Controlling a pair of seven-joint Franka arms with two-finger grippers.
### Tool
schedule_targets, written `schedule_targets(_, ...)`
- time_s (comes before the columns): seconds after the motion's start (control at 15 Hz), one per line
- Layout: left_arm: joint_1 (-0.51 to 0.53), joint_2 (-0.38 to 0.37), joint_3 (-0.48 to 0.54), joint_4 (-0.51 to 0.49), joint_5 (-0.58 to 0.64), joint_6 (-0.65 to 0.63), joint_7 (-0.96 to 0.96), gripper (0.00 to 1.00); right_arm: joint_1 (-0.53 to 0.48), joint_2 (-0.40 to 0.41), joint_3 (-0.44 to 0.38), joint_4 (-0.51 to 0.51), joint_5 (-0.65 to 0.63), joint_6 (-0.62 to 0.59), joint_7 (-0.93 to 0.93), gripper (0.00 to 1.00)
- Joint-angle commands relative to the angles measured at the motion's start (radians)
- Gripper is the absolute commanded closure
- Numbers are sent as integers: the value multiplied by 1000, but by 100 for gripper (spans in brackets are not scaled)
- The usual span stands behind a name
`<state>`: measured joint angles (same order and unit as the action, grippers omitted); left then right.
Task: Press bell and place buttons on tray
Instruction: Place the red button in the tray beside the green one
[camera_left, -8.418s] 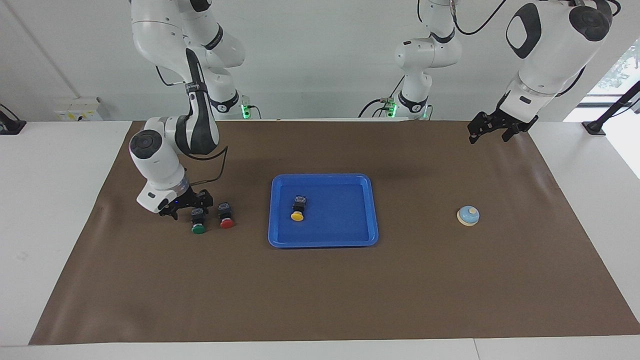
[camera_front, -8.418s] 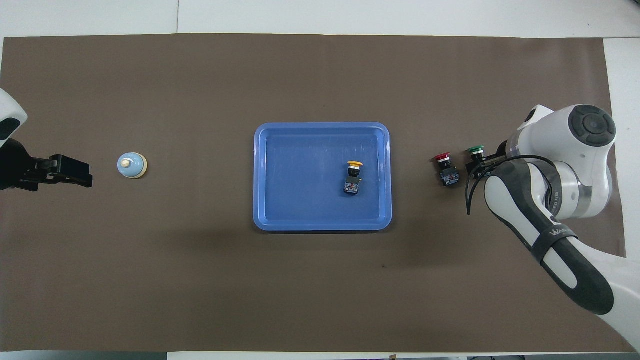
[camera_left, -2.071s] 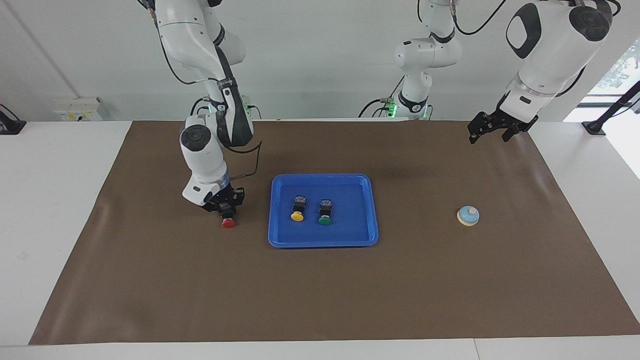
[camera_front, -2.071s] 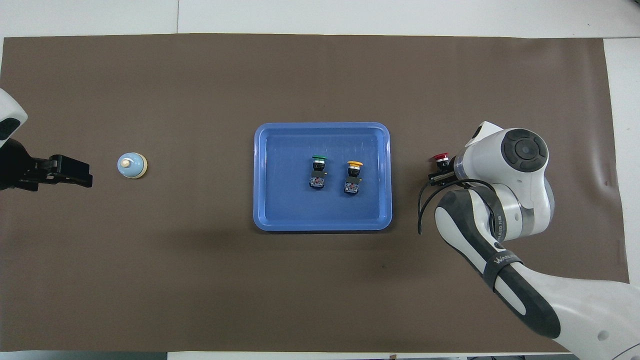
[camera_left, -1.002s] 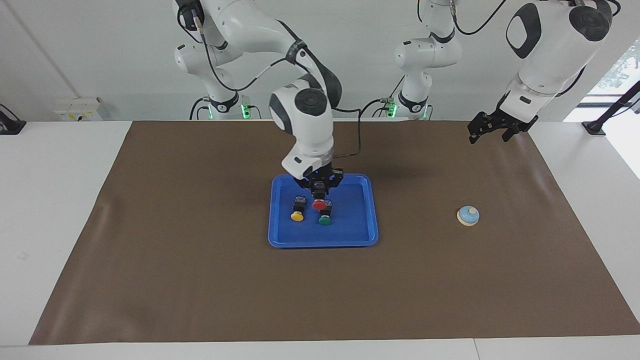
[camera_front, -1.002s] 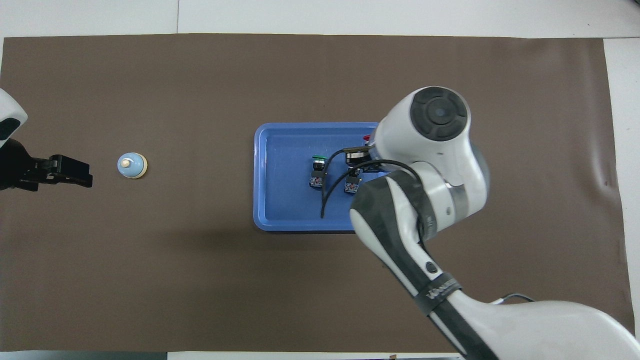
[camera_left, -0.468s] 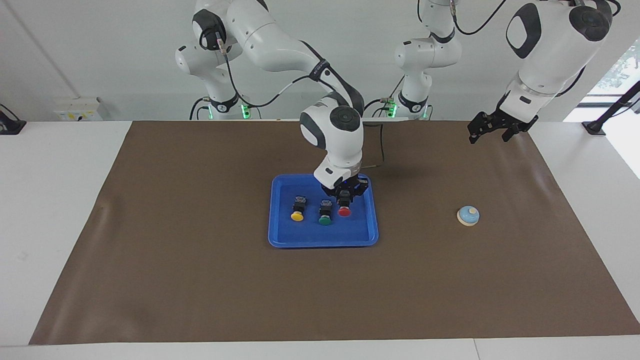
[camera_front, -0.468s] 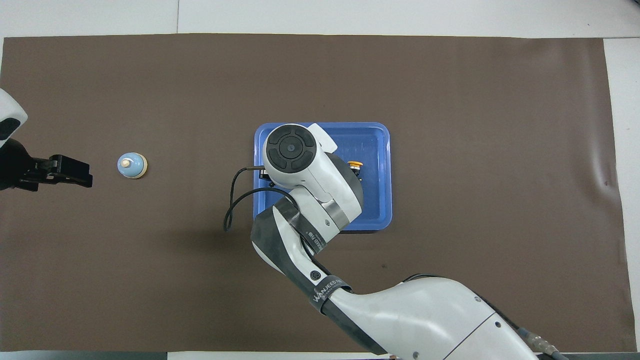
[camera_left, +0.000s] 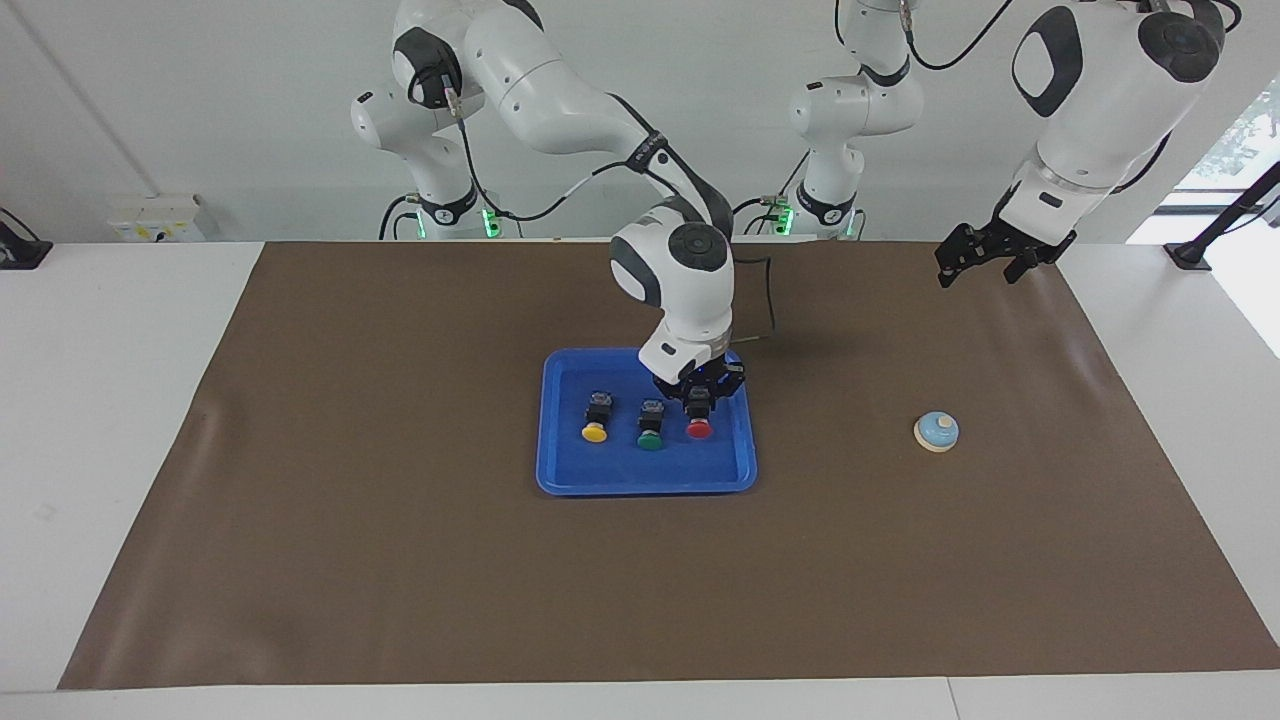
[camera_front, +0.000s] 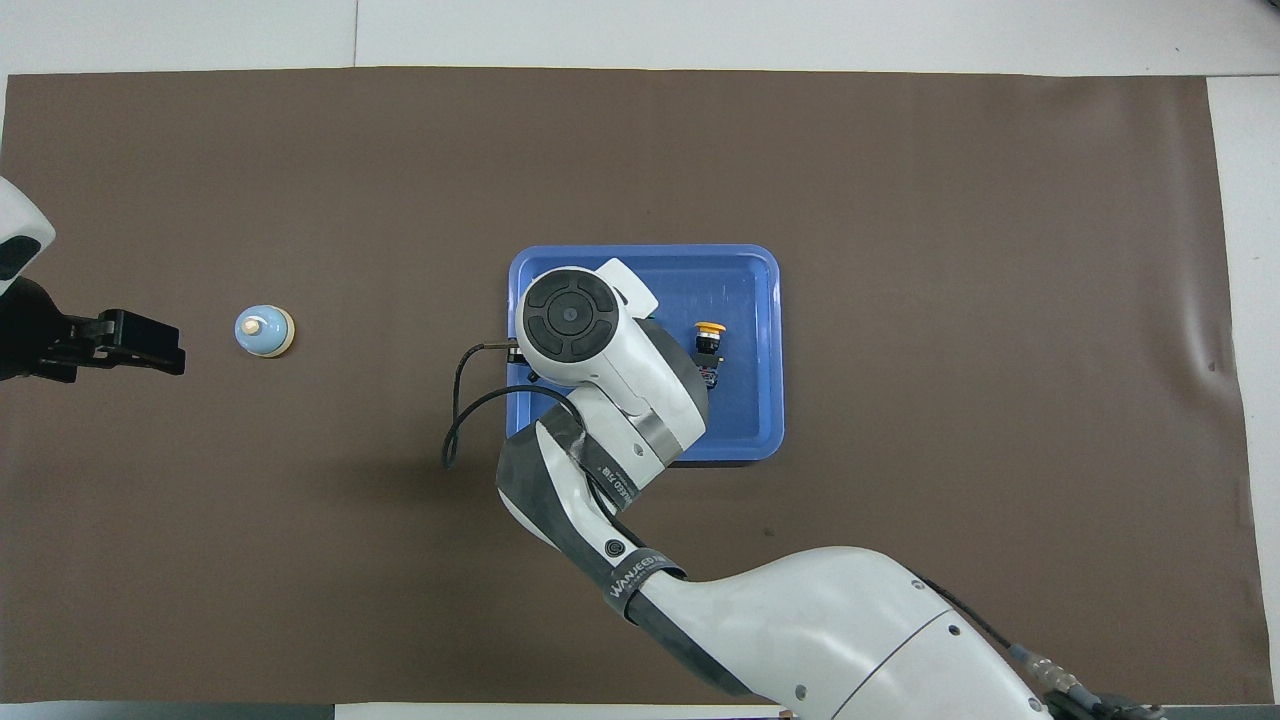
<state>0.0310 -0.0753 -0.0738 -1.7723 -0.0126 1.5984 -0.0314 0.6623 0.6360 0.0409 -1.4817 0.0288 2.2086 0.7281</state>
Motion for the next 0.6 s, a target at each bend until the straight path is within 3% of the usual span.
schedule_targets(0.0, -3, -24, 5, -22, 11, 18, -5, 0, 3, 19, -4, 15, -10, 5, 42, 0)
schedule_targets(0.27, -3, -24, 5, -22, 11, 18, -5, 0, -27, -67, -15, 20, -35, -59, 34, 0)
schedule_targets(0.53, -3, -24, 5, -22, 11, 18, -5, 0, -119, -249, -12, -61, -35, -142, -48, 0)
